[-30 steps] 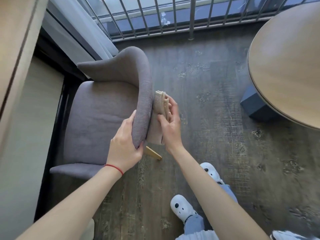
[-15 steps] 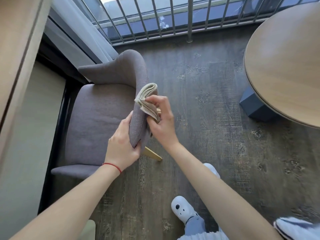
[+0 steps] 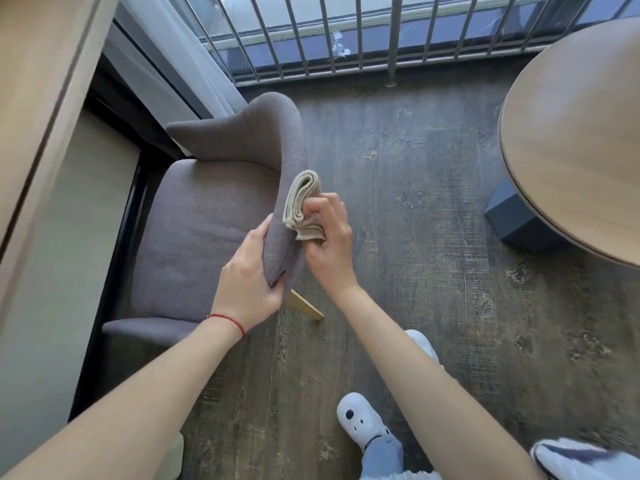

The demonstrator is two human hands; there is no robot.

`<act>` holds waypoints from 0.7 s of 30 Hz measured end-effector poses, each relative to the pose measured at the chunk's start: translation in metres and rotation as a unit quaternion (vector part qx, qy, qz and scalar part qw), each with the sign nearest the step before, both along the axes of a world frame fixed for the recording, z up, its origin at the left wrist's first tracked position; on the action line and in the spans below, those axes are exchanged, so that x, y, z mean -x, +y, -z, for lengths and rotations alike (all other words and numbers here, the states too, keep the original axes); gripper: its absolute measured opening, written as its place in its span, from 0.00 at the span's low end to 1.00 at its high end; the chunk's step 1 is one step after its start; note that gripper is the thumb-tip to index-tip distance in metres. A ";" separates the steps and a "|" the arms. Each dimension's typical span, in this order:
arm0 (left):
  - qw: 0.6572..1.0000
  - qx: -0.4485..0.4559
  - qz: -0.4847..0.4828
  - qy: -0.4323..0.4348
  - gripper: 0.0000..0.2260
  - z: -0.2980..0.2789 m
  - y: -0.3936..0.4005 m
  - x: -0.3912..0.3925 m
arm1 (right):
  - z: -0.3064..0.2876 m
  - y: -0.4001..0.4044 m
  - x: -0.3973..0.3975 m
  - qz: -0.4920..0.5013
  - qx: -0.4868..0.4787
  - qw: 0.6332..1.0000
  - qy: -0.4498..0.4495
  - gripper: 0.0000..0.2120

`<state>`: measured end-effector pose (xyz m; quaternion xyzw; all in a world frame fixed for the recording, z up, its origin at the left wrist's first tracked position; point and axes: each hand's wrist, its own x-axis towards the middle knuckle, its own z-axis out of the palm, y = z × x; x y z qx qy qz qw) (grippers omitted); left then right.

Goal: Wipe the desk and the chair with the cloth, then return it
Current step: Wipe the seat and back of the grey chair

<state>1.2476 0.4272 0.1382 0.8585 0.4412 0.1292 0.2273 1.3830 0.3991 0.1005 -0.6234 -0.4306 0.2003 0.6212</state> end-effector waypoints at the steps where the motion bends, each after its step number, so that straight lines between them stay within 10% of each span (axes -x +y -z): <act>1: 1.000 -0.001 0.000 -0.001 0.36 0.000 0.000 0.000 | 0.003 -0.005 -0.001 -0.021 0.002 1.000 -0.016 0.18; 16: 1.000 0.008 -0.002 -0.009 0.35 -0.001 -0.001 0.000 | -0.013 -0.019 -0.002 -0.038 0.012 0.999 0.013 0.10; 21: 1.000 -0.002 0.010 -0.004 0.37 -0.003 -0.002 0.000 | -0.012 0.014 -0.040 0.063 0.025 0.985 0.156 0.12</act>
